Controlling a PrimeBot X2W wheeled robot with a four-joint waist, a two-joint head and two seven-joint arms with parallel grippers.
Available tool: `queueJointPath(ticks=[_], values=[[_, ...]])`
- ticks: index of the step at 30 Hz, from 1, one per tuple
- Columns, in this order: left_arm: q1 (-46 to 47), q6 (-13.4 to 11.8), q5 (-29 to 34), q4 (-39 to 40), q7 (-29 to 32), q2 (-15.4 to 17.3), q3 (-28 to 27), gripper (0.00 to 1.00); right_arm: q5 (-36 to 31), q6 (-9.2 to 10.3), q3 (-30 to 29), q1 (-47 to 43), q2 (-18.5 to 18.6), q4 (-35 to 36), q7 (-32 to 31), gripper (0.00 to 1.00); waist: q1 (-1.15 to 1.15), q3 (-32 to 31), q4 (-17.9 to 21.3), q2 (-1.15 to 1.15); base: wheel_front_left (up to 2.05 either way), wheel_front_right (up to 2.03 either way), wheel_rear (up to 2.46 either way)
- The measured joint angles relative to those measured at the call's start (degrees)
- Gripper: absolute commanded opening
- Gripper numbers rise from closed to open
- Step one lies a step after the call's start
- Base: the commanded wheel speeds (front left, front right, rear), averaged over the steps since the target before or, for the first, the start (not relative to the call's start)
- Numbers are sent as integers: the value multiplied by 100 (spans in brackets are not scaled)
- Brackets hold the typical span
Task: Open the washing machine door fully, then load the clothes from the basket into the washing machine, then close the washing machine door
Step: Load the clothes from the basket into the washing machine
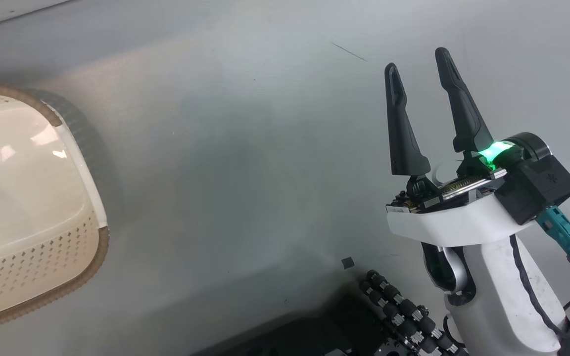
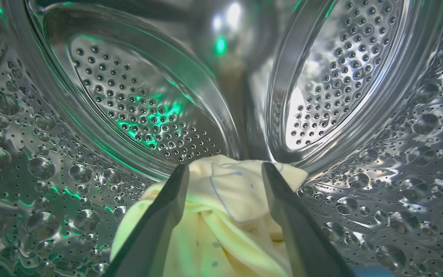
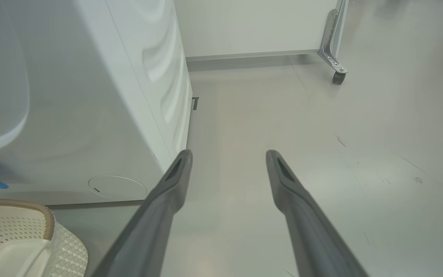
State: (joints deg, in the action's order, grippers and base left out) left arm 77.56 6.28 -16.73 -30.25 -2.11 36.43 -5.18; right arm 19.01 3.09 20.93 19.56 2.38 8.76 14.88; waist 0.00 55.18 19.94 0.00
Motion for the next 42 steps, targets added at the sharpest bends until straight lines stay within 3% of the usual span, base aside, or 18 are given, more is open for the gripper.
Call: queueJointPath(ticks=[16,31,42], values=[[-1400,-202,-52,375,-1034,-641,-20,100,-163,0,-292,-18,14,-220,0,100,0,-595,-420,0,0,0,0],[-3406,-499,-152,1065,-1241,-1468,-81,100,-448,-67,-581,-277,24,-474,0,100,1,-1246,-919,0,0,0,0],[-4884,-760,-133,1652,-1262,-2303,21,100,-606,-213,-692,-511,112,-710,0,100,1,-1777,-1235,0,0,0,0]])
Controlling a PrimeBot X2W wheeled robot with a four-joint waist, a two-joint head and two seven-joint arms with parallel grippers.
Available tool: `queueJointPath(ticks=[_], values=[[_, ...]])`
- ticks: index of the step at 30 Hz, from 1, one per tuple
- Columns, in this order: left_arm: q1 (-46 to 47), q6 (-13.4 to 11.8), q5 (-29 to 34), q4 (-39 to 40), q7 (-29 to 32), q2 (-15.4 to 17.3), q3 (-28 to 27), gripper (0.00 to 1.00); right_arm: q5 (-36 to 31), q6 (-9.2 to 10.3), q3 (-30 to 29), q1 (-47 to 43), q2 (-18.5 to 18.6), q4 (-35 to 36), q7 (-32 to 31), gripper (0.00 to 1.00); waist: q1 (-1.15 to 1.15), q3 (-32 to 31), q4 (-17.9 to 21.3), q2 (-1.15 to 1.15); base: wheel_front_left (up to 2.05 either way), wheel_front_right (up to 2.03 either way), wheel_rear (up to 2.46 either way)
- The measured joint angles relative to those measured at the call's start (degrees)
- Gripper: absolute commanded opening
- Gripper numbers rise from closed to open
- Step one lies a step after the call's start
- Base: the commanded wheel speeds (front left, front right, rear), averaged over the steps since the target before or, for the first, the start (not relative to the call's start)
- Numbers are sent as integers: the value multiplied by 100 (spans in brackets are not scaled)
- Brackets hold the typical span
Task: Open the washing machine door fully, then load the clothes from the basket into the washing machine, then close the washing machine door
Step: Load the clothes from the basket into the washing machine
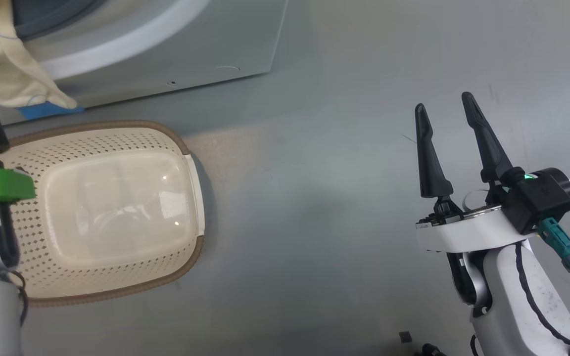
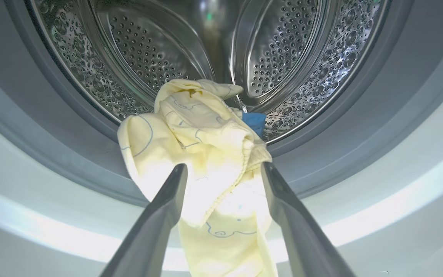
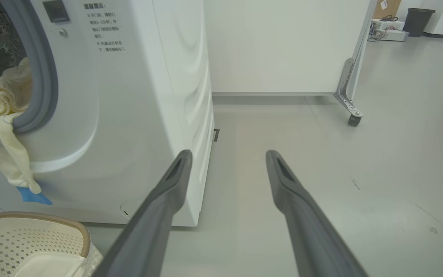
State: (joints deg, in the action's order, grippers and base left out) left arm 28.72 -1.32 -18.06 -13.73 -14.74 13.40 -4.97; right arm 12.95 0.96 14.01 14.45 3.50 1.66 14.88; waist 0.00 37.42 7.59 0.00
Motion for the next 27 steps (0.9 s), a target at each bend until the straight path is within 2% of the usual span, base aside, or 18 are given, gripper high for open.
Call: queueJointPath(ticks=[5,13,19,27], values=[[-545,-89,1,215,0,-293,104,100,-51,-40,-70,-111,27,-47,0,100,0,-230,-124,0,0,0,0],[-1211,-88,0,508,1,-645,303,100,-134,-152,-74,-205,38,-227,0,100,0,-518,-345,0,0,0,0],[-1494,-82,49,665,2,-721,360,100,-192,-241,-44,-221,30,-321,0,100,0,-726,-419,0,0,0,0],[-1965,-81,160,677,2,-747,492,100,-192,-242,-105,-383,24,-365,0,100,0,-1014,-444,0,0,0,0]])
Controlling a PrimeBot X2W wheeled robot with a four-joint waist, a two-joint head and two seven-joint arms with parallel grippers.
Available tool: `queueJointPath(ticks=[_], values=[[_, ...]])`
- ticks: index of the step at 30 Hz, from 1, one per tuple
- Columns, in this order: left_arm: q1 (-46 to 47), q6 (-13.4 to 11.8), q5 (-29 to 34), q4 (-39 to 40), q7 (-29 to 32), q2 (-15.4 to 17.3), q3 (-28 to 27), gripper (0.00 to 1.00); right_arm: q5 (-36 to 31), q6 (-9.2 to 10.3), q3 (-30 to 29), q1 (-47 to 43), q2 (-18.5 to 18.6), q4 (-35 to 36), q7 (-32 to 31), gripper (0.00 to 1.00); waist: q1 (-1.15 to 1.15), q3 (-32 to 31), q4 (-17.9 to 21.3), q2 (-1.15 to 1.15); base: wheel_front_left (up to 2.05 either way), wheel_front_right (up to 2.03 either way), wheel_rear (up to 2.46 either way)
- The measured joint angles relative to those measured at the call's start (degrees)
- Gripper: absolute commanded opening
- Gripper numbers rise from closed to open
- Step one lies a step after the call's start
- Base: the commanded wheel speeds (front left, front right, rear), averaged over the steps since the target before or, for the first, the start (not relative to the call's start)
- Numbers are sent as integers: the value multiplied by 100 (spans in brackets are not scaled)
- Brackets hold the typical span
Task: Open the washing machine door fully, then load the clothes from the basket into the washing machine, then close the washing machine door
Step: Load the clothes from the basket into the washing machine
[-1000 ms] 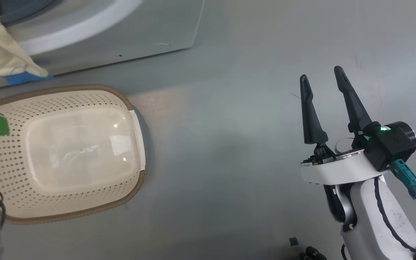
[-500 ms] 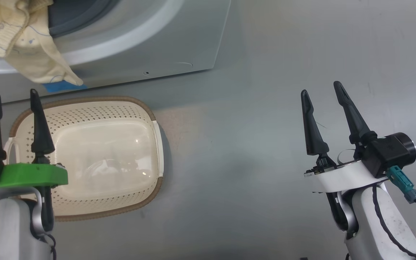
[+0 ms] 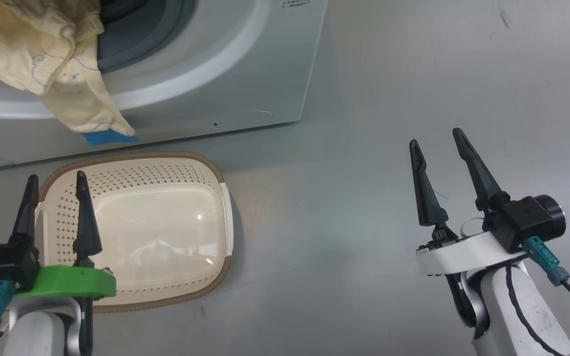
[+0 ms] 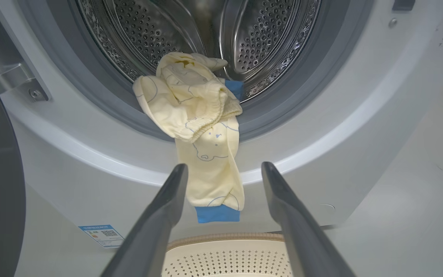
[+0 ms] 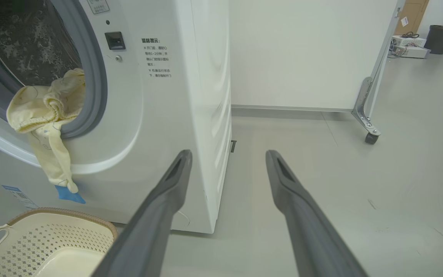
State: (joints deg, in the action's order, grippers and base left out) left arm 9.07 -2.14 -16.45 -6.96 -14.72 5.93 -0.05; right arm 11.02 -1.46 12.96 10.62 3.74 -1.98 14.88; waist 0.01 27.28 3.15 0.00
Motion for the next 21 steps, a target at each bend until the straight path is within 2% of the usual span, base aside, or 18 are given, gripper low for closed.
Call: queueJointPath(ticks=[21], values=[[-366,0,33,174,0,-96,49,100,0,-52,-35,-192,-22,-41,0,100,0,-324,7,0,0,0,0]])
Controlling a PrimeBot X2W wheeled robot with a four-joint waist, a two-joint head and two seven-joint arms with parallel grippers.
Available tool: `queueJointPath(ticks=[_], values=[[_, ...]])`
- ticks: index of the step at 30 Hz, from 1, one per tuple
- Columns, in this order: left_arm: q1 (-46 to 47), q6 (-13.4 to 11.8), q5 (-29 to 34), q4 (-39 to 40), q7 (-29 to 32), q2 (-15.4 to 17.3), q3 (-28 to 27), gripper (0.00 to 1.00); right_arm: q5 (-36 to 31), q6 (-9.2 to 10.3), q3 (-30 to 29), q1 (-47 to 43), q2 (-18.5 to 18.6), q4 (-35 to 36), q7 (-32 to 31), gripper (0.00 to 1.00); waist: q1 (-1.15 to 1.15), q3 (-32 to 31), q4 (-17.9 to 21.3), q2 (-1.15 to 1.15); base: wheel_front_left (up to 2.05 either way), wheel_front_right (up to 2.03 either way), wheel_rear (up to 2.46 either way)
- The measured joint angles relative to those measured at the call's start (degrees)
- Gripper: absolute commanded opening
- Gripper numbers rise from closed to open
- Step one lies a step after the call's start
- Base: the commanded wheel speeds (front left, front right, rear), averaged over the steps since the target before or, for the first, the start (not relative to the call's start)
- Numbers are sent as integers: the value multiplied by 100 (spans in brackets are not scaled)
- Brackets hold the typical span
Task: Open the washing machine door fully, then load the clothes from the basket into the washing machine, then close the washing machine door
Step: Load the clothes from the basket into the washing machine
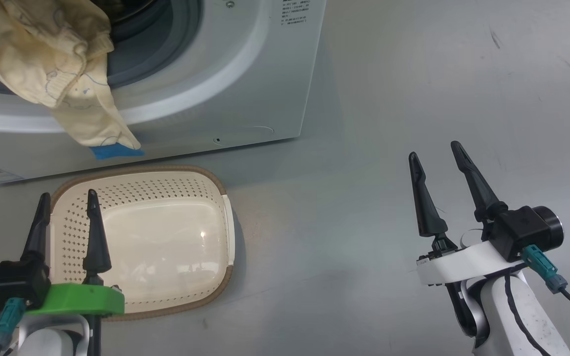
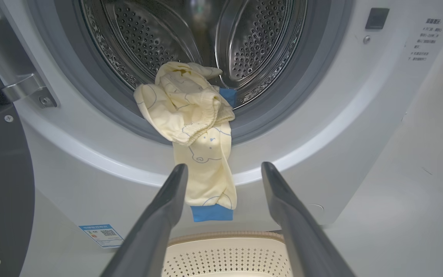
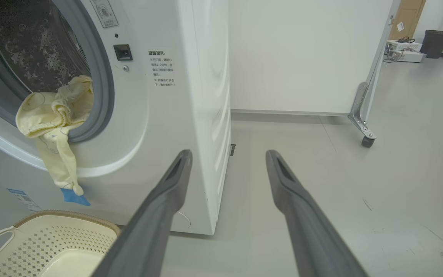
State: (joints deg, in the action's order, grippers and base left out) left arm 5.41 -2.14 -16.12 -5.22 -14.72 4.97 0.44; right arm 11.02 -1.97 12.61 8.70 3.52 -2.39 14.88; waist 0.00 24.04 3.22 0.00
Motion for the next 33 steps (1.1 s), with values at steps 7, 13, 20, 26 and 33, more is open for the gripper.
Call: queueJointPath(ticks=[7,13,20,26,33], values=[[-74,-5,1,15,0,-5,35,100,0,-43,0,-1,-2,0,0,100,0,-28,-1,0,0,0,0],[-75,-7,7,14,0,-8,67,100,0,-51,0,-1,-7,0,0,100,0,-29,4,0,0,0,0],[-72,-7,7,-9,55,-8,96,100,-1,-59,4,-1,-12,3,0,100,0,4,25,0,0,0,0],[-33,24,7,-88,232,30,148,100,0,-98,66,-1,-24,23,0,100,0,75,69,0,0,0,0],[369,132,-11,-333,595,174,166,100,-1,-99,120,15,-29,118,0,100,0,286,178,0,0,0,0]])
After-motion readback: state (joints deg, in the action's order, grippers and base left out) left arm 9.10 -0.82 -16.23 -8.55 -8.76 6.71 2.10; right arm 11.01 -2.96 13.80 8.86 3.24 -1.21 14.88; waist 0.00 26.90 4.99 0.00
